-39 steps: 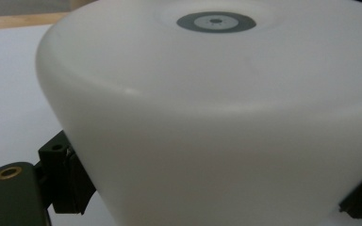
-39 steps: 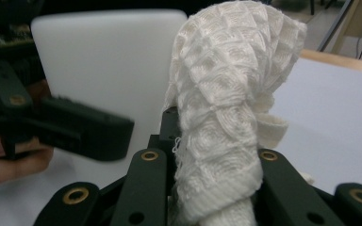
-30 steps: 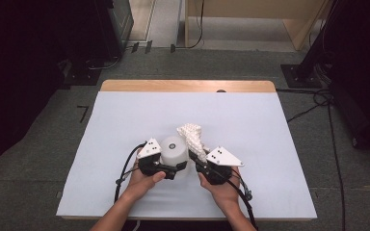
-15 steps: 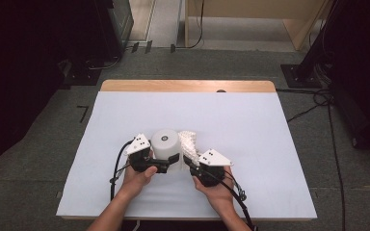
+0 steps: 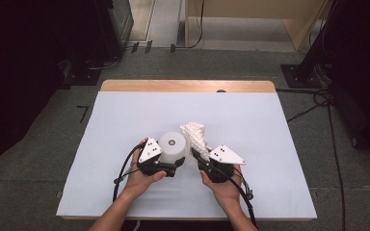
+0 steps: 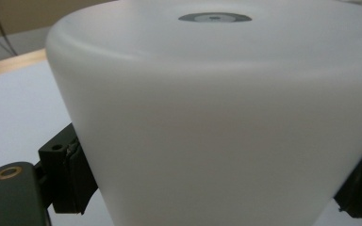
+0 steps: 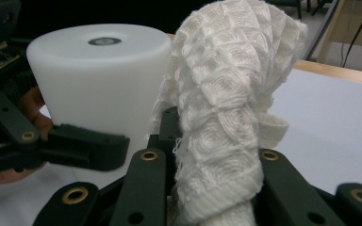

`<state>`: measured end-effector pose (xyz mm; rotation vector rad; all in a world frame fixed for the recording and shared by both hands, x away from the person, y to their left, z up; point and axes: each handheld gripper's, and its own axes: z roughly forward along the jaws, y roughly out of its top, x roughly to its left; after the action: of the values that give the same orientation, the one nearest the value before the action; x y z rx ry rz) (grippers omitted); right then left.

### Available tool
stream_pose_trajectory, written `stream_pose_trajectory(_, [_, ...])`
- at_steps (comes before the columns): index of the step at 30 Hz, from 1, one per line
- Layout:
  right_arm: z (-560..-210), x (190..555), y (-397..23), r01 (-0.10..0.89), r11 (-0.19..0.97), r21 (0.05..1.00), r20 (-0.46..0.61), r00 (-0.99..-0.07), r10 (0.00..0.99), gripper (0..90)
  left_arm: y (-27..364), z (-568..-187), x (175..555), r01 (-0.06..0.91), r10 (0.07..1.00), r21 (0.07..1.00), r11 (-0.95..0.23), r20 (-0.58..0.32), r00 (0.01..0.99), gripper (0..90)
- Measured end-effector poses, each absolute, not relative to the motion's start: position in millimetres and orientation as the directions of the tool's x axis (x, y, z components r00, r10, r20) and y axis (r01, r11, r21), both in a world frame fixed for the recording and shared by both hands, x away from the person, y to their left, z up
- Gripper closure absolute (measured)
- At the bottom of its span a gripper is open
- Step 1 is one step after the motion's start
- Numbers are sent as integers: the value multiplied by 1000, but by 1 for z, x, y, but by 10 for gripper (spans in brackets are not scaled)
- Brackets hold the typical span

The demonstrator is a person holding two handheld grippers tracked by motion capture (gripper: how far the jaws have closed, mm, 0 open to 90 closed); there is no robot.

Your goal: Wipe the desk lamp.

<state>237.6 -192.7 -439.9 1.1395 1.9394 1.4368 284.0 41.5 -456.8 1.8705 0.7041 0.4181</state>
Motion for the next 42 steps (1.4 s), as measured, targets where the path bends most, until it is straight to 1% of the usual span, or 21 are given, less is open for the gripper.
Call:
stream_pose_trajectory(4, [-441,239,-196,348,102,932,107,-534,839,749,47,-460,290,285,696,918,-277,-13,718,87])
stream_pose_trajectory(8, [-442,240,-196,352,103,930,108,-533,839,750,45,-465,291,282,737,906,-316,48,674,86])
stream_pose_trajectory(11, [-444,240,-195,359,106,927,109,-532,840,750,41,-471,292,300,762,885,-357,91,641,86])
stream_pose_trajectory(17, [-445,241,-197,356,108,928,106,-529,842,751,44,-473,290,310,771,888,-340,74,633,84])
stream_pose_trajectory(22, [-447,242,-199,360,106,927,107,-525,844,751,49,-475,289,349,789,881,-320,44,612,76])
stream_pose_trajectory(24, [-447,242,-199,361,105,927,108,-525,844,751,49,-474,287,349,795,880,-323,53,604,73])
stream_pose_trajectory(27, [-446,242,-201,359,105,927,106,-523,845,751,47,-473,281,345,807,884,-317,60,587,32])
stream_pose_trajectory(30, [-446,243,-203,365,98,926,114,-518,848,751,45,-469,275,346,840,898,-273,47,541,0])
stream_pose_trajectory(34, [-447,244,-204,366,97,925,114,-514,850,751,32,-468,271,397,900,886,-241,52,432,0])
stream_pose_trajectory(36, [-448,244,-203,371,98,924,116,-514,850,750,23,-472,272,412,912,872,-264,86,402,0])
stream_pose_trajectory(38, [-450,245,-202,374,100,922,116,-514,850,751,19,-474,274,392,921,879,-273,121,370,6])
stream_pose_trajectory(39, [-451,245,-202,376,104,921,115,-516,849,750,21,-473,275,390,922,882,-266,114,370,47])
stream_pose_trajectory(42, [-453,245,-200,384,108,917,117,-518,847,750,27,-472,277,392,919,886,-248,86,386,65])
